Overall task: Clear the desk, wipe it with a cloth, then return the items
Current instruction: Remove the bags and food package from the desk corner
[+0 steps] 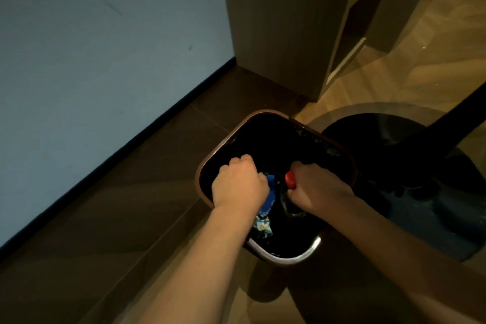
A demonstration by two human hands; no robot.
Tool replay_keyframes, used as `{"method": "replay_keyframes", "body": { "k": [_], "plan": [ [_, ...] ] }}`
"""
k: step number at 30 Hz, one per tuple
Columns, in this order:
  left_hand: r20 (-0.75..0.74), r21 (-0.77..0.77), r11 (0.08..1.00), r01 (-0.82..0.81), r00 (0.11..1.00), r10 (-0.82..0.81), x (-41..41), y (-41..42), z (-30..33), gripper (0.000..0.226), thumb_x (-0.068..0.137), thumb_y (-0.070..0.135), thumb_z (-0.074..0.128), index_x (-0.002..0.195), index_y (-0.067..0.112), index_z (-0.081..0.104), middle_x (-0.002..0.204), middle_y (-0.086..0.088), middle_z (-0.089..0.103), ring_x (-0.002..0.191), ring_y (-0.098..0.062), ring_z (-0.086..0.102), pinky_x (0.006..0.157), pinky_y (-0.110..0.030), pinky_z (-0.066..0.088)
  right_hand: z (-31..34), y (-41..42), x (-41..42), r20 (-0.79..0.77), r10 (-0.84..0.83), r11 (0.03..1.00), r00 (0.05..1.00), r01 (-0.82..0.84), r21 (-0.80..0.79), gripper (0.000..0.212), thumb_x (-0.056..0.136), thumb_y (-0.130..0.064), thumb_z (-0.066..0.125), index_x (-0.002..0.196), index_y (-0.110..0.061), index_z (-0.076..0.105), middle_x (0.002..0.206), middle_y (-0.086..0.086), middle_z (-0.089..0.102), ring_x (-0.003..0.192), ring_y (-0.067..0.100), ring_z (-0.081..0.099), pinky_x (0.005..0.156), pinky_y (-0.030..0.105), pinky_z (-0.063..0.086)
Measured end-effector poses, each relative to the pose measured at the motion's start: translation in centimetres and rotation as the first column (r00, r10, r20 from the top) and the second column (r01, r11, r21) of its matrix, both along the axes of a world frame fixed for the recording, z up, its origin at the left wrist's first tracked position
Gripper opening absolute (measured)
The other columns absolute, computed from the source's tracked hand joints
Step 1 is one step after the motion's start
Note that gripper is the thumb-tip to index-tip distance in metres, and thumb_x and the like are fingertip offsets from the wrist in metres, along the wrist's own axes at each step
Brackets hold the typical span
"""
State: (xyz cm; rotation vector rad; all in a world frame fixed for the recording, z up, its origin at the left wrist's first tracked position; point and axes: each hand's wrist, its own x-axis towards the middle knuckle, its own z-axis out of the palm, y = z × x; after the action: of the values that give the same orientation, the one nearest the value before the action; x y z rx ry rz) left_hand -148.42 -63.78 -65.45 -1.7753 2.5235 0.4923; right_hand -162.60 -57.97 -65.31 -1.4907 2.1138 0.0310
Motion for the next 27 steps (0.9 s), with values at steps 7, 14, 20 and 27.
{"method": "replay_keyframes", "body": {
  "k": [7,14,20,27],
  "plan": [
    [0.007,0.039,0.999,0.031,0.999,-0.032,0.6,-0.1,-0.4,0.032,0.099,0.031,0.050,0.125,0.013,0.055,0.117,-0.008,0.061,0.105,-0.030,0.060,0.077,-0.040,0.051,-0.3,0.4,0.2,-0.049,0.036,0.999,0.998,-0.037,-0.020,0.034,0.094,-0.035,0.055,0.122,-0.017,0.051,0.105,0.007,0.061,0.092,0.026,0.063,0.076,0.038,0.055],
    [0.007,0.074,0.996,0.053,0.999,-0.053,-0.2,-0.2,-0.4,0.031,0.099,0.030,0.052,0.124,0.013,0.055,0.114,-0.008,0.061,0.102,-0.029,0.060,0.073,-0.038,0.049,-0.6,0.6,0.3,-0.048,0.032,0.992,0.998,-0.037,-0.118,0.039,0.094,-0.035,0.056,0.129,-0.018,0.050,0.118,0.005,0.059,0.104,0.024,0.061,0.081,0.037,0.053],
    [0.022,0.067,0.996,0.059,0.998,-0.060,-0.8,-0.2,-0.3,0.031,0.097,0.030,0.053,0.124,0.013,0.055,0.114,-0.008,0.060,0.103,-0.029,0.060,0.073,-0.038,0.050,-1.3,0.7,0.1,-0.024,0.020,0.974,1.000,-0.025,-0.223,0.047,0.094,-0.031,0.056,0.138,-0.017,0.045,0.135,0.006,0.053,0.123,0.022,0.050,0.097,0.035,0.047],
    [-0.028,0.084,0.996,-0.016,0.999,0.018,-0.4,0.0,1.4,0.036,0.098,0.030,0.053,0.130,0.013,0.053,0.124,-0.009,0.056,0.110,-0.029,0.057,0.079,-0.041,0.053,0.2,0.8,0.0,0.051,0.013,0.943,0.999,0.004,-0.334,0.058,0.095,-0.027,0.057,0.148,-0.016,0.035,0.147,0.006,0.043,0.137,0.020,0.038,0.114,0.030,0.028]
  ]
}}
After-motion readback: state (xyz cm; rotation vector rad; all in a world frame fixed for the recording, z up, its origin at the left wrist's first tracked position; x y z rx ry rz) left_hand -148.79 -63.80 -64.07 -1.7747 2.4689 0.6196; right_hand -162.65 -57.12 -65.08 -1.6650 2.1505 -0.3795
